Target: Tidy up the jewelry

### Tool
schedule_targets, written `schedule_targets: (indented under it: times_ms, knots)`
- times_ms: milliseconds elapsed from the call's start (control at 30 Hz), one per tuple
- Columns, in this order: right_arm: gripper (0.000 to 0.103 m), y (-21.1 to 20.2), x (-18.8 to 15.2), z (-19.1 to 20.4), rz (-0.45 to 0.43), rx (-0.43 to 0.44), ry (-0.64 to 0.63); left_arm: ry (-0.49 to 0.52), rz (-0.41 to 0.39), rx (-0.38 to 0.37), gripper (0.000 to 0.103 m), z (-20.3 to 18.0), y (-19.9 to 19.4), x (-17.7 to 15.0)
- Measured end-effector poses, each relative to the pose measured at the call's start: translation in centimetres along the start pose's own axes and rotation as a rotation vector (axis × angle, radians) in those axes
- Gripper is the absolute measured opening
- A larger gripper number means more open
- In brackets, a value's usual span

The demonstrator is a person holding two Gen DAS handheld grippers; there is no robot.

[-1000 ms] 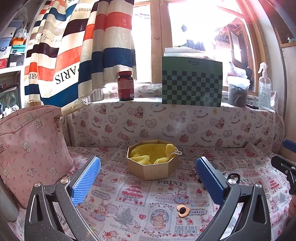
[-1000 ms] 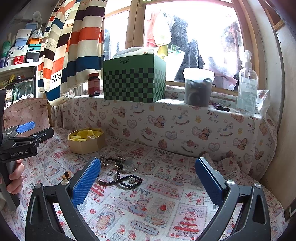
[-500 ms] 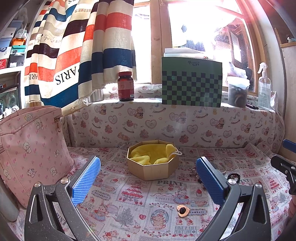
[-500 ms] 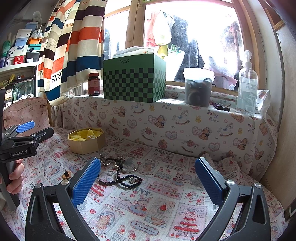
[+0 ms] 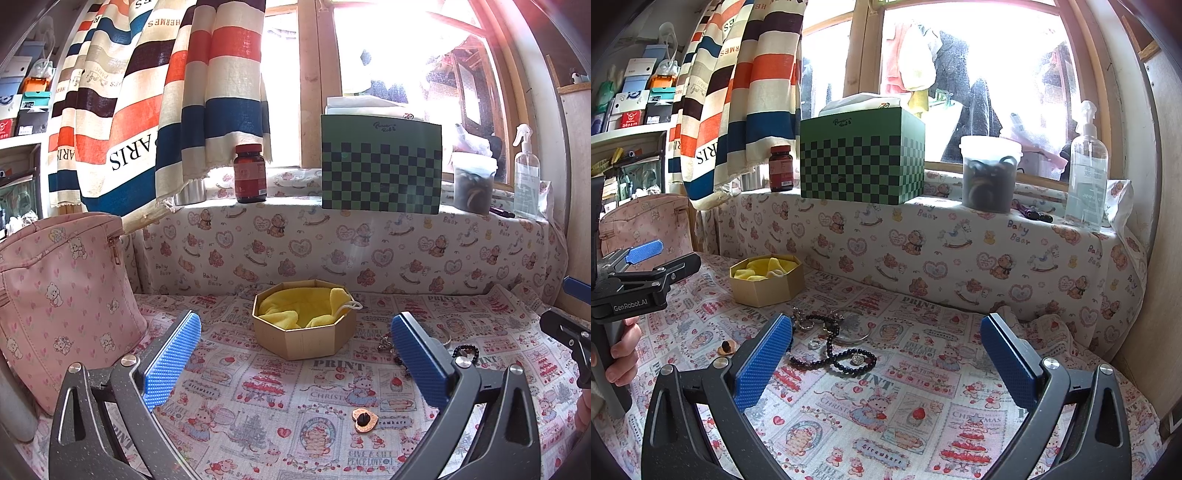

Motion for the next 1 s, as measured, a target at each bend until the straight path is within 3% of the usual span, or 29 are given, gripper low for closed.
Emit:
schedule_targets:
  times_ms: [333, 600, 767, 1000]
  knots:
    - [0.103, -0.2, 0.0, 0.1, -0.002, 0.008, -0.002, 0.002, 0.018, -0.005, 0.102, -0.2, 0.3, 0.0]
    - [0.103, -0.1, 0.1, -0.1, 0.006, -0.006, 0.001, 0.027, 0.148, 0.028, 0.102, -0.6, 0.7, 0.2]
    - [0.103, 0.2, 0.0, 0.1, 0.028, 0.005, -0.008, 0.035, 0.192, 0.011, 0.093, -0.2, -0.7, 1.1]
    - [0.103, 0.0, -0.1, 0.0, 0.023, 0.004, -0.004, 0.122, 0.163, 0.033, 0.086, -1.5, -2.7, 1.4]
Point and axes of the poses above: each gripper's, at about its wrist camera, not at the fingertips, and y roughly the way its jaws point, z to its left, x to its top, the point moved 2 cm from there along y, roughly the way its jaws point
